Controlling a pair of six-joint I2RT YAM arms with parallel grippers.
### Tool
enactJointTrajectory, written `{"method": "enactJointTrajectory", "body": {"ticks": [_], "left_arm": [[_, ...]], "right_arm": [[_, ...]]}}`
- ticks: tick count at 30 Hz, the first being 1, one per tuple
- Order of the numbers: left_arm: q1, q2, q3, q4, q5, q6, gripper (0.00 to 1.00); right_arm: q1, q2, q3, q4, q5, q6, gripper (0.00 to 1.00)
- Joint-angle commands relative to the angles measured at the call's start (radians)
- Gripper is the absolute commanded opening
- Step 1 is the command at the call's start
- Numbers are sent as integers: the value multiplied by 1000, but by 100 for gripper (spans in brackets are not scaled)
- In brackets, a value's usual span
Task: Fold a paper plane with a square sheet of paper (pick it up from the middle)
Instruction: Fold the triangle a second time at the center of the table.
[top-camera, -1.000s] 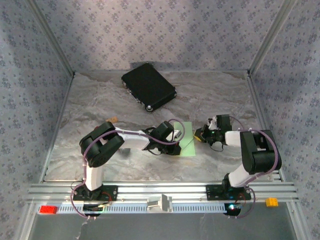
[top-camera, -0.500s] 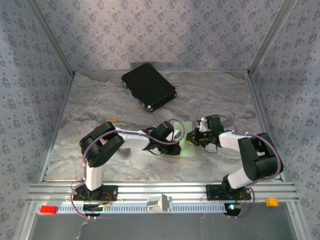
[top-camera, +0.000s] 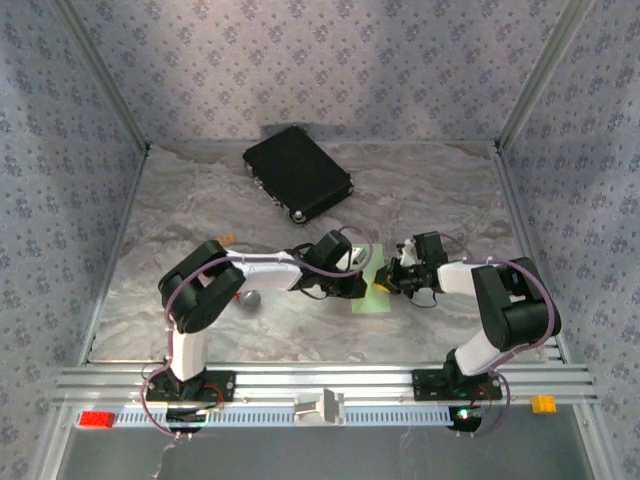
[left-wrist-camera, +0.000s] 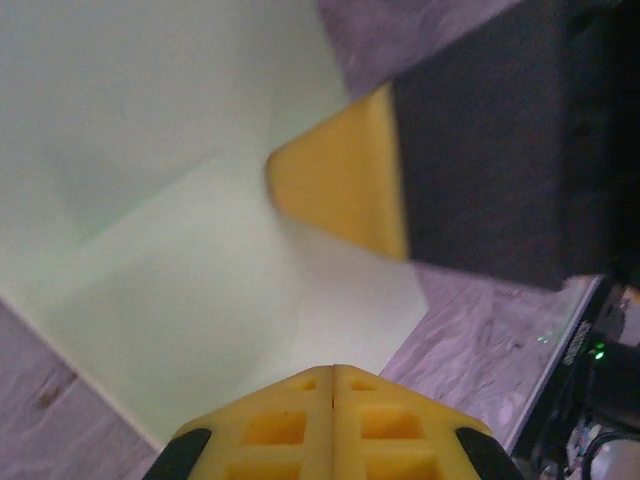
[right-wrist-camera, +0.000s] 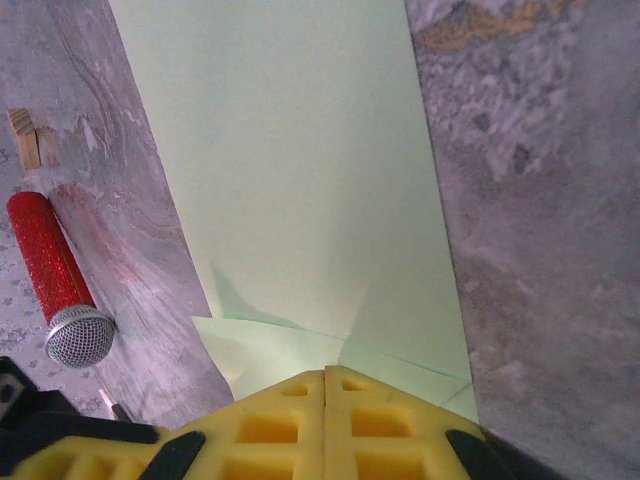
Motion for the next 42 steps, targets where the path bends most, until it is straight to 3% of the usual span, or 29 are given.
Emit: {"method": "enactJointTrajectory", "body": {"ticks": [1,5,11,22,34,42], "left_arm": [[2,42,42,-4,20,-7,4],[-1,86,46,-24,47,-2,4],[-15,112,3,-105,-19,33,4],[-32,-3,27,-123,-53,85,7],[-54,47,-48,-135,-52,83,5],[-58,-35,-66,-154,-65,95,7]], "right_arm": [[-1,26,-7,-54,40,-19,1],[-3,29,-7,-52,44,-17,2],[-7,33,-9,-53,48,-15,2],[-15,32,-10,-57,53,-15,2],[-16,42,-8,-56,50,-17,2],[-20,37,-10,-58,50,-17,2]]}}
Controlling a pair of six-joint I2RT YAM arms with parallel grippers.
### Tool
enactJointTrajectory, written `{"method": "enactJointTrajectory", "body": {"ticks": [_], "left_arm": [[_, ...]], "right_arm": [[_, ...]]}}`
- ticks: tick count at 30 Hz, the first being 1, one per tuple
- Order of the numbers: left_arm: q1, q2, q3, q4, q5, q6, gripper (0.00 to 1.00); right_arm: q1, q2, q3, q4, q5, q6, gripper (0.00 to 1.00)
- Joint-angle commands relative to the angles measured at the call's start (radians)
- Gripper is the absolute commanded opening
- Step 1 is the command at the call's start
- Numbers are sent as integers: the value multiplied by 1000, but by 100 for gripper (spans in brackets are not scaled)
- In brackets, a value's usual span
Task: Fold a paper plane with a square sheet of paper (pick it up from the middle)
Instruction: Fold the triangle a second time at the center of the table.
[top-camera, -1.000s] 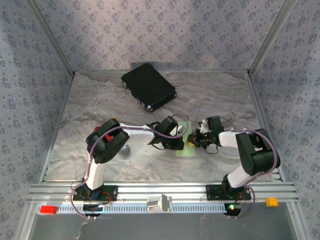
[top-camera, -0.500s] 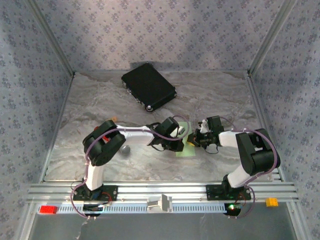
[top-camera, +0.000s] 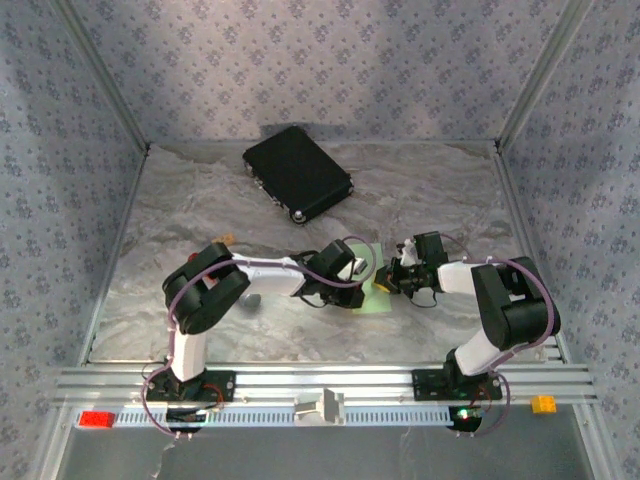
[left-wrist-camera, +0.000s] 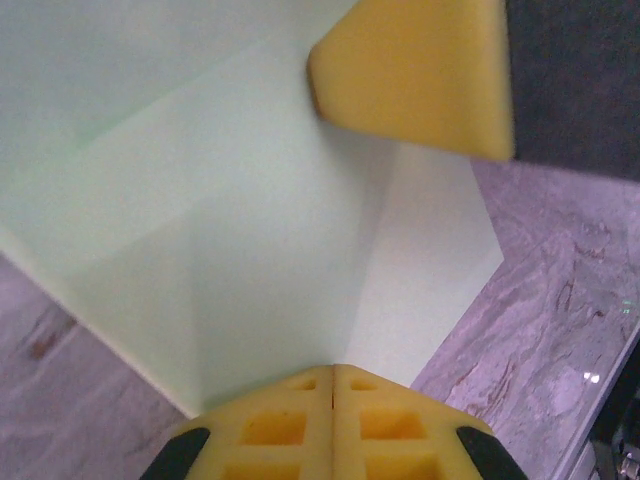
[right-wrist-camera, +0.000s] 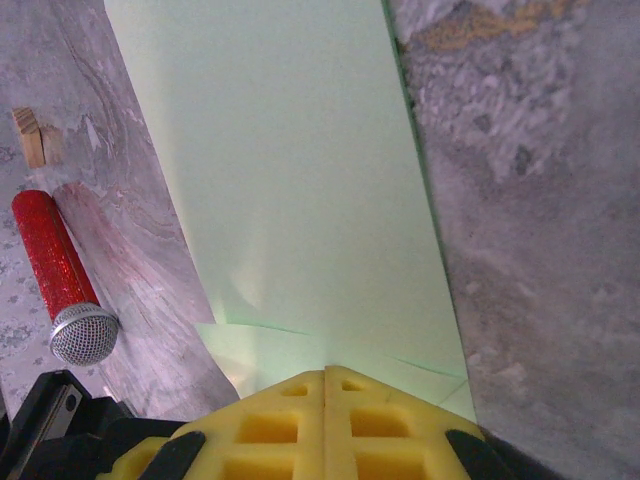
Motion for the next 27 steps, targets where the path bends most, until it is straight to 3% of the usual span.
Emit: {"method": "enactJointTrajectory", "body": {"ticks": [1,27], "left_arm": [[-15,-51,-31,-89,-2,30,8],[-27,-83,-127,-23,37,2,6]], "right_arm": [[-12,29,-10,-62,63,-16,2],[-13,26,-13,-56,55,-13,2]]}}
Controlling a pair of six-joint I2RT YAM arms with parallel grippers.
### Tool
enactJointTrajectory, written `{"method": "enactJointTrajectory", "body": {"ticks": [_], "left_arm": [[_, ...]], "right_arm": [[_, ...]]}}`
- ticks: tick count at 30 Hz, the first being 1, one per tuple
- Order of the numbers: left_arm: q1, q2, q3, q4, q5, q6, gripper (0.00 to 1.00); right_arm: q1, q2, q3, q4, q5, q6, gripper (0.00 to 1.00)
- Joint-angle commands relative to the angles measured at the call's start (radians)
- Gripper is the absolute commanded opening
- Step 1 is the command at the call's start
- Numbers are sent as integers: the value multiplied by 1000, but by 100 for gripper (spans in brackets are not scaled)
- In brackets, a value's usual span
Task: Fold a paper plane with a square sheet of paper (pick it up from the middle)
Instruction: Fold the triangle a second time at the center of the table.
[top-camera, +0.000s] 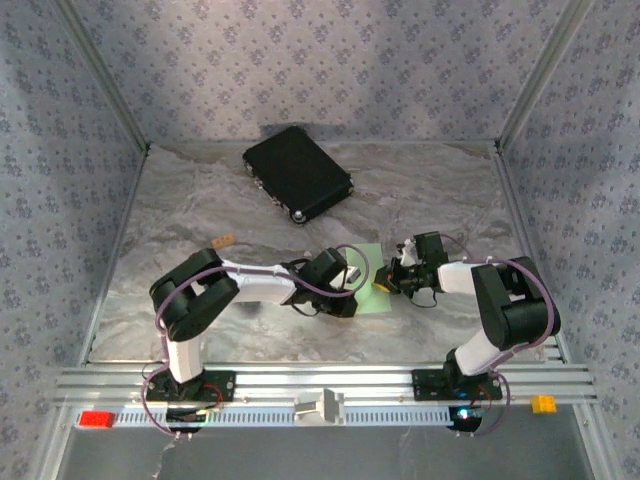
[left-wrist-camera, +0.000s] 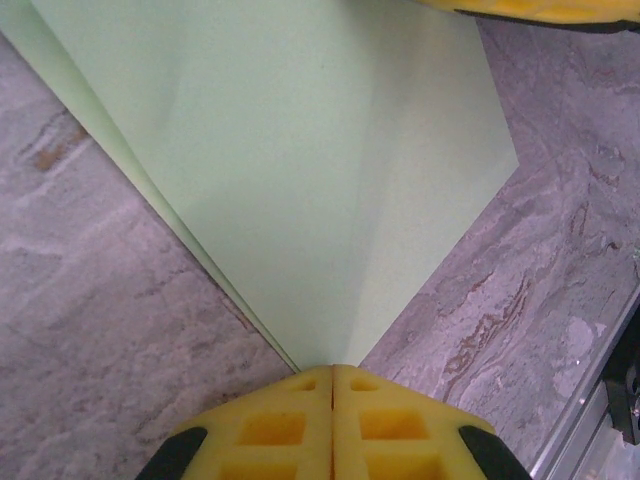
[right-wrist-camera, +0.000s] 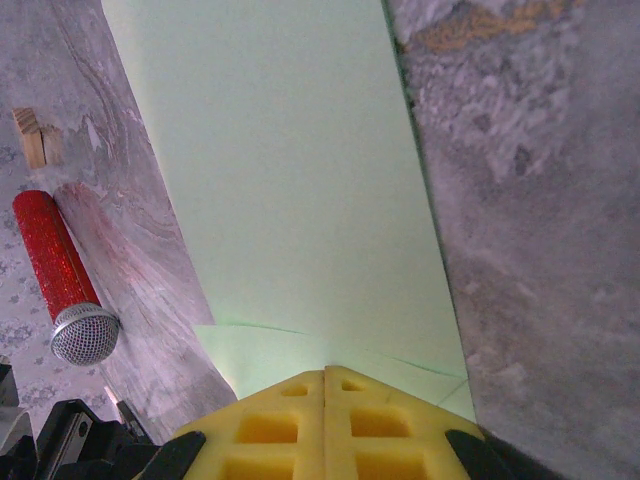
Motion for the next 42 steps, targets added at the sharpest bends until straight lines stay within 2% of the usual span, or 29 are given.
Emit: {"method": "enactJointTrajectory", "body": {"ticks": [1,6,12,16,19,23,28,34,42], "left_arm": [[-12,-14,-16,-53,31,-1,6],[-11,-87,-9,-33,-3,-6,6],[29,-143,14,-15,-60,-10,10],[67,-101,71,1,-40,-15,10],[80,-46,146,-47,-36,6,10],[83,33,225,-81,-20,30,10],[85,114,282,-130,-26,42,8],[92,144,249,-134,-52,39,5],[89,166,157,-70,-35,10,1]], "right_arm": [[-9,28,-13,-53,53,-12,2],[-2,20,-8,-32,26,-8,3],[11,-52,19,-15,4,29,10],[10,-140,56,-96,39,24,16],[-3,-188,74,-236,136,10,18],[-41,-240,21,-255,118,44,19],[-34,-310,-36,-296,116,72,21],[-18,-364,-82,-346,102,79,28],[32,-378,-93,-388,112,78,37]]}}
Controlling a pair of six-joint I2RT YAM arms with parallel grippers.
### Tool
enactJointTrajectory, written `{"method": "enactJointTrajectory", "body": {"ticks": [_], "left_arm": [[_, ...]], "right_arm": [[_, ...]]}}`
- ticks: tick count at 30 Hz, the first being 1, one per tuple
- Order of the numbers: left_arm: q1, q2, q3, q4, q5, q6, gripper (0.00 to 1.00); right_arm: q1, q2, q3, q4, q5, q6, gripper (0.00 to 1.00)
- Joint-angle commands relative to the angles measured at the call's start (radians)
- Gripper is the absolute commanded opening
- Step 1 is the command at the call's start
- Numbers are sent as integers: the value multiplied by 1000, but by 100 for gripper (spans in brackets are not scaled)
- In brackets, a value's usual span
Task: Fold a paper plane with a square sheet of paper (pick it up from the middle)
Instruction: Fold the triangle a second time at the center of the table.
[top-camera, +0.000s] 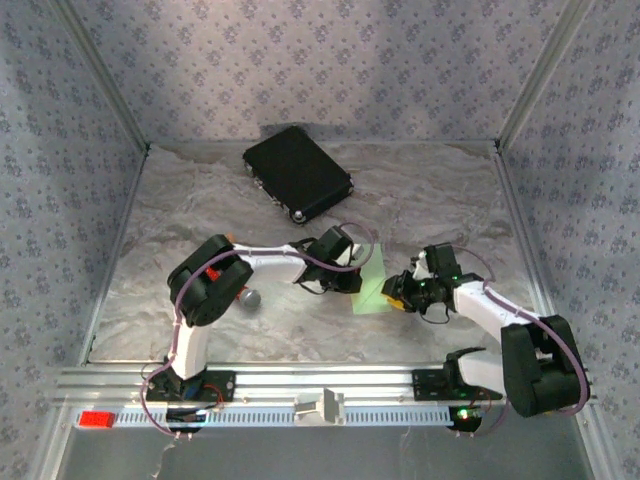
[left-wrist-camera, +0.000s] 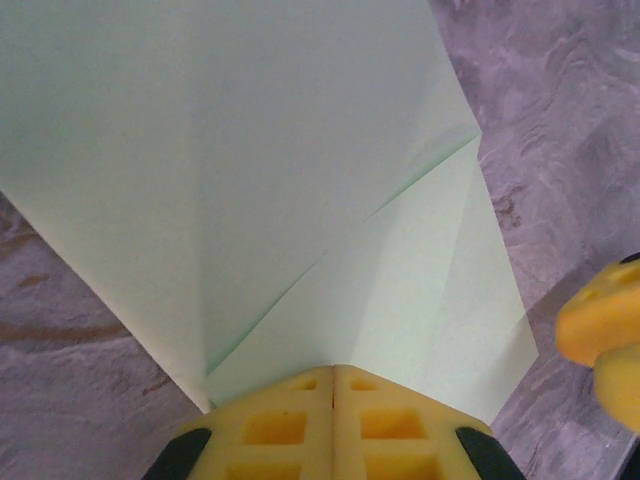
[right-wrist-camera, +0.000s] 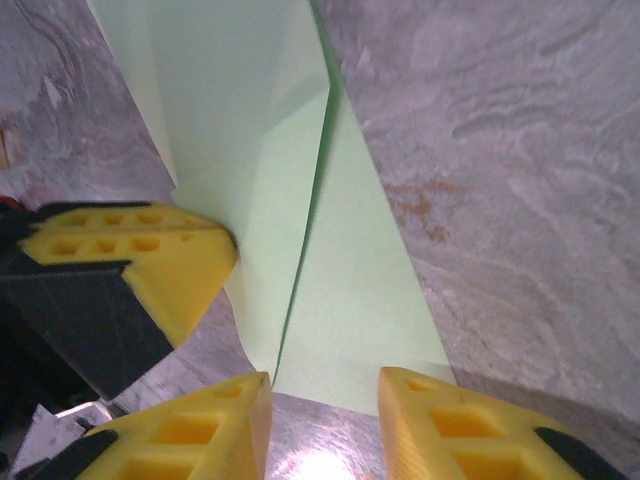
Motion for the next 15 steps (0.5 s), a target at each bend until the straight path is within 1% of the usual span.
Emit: {"method": "enactJointTrajectory", "body": {"ticks": [1,8,15], "left_arm": [[-1,28,-58,-2,-9,-9,1],[-1,11,-85,1,-6,-6,1],[-4,12,-81,2,17,4,0]], "right_arm": [[22,-12,-7,-59,17,4,38],[38,1,1,-75,54,-6,44],[38,51,12,-23,37,-2,46]]}}
